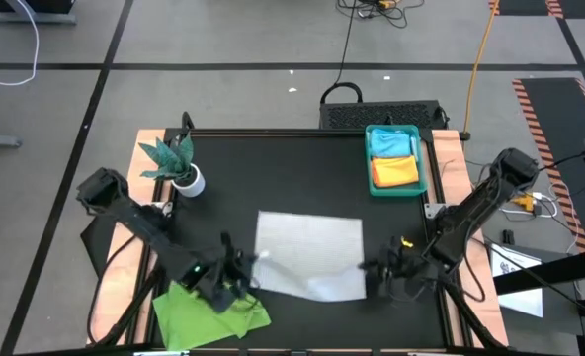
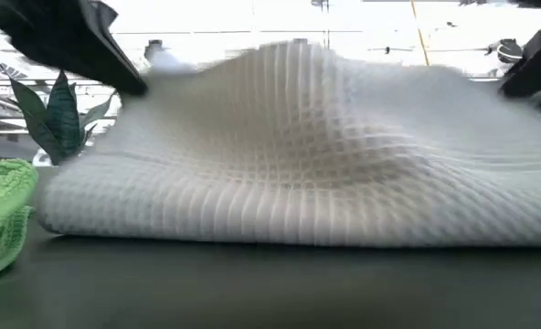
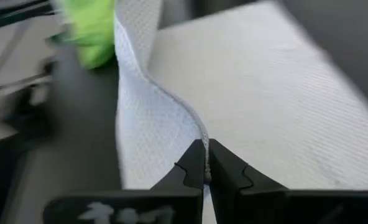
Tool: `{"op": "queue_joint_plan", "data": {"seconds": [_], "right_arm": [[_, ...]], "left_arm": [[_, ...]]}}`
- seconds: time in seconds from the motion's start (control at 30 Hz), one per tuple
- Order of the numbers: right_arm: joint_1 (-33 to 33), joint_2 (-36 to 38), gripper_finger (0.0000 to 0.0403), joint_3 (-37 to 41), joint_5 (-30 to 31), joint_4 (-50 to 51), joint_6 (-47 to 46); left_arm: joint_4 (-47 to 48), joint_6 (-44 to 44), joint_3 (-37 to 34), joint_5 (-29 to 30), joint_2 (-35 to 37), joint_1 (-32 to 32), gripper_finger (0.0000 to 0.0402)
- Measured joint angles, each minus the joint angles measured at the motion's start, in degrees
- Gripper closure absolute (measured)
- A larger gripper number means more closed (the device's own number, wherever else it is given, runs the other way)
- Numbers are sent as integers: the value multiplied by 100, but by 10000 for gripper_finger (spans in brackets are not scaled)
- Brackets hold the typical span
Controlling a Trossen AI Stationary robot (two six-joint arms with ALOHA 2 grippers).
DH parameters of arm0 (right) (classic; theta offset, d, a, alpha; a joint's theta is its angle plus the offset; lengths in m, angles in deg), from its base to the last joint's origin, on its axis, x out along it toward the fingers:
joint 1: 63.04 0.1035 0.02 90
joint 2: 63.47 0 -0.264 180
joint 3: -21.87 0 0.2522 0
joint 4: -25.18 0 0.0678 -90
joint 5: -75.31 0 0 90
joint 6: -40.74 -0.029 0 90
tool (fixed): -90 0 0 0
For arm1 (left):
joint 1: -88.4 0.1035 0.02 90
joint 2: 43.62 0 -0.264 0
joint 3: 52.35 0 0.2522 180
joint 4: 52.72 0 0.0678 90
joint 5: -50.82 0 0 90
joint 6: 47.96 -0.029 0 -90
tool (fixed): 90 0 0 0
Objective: Fold microfiber towels
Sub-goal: Fold the white microfiber cloth
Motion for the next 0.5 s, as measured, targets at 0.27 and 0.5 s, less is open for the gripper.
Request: {"op": "queue_joint_plan", "data": {"seconds": [0.27,0.5], "right_arm": [[-722,225,403,8,595,1967,-1292],[-1769,223,403,313,543,1779,-754]], "left_arm": [[383,257,-181,211,-61,1349,395],[-594,53,-850,211,-61,2114,390]]}}
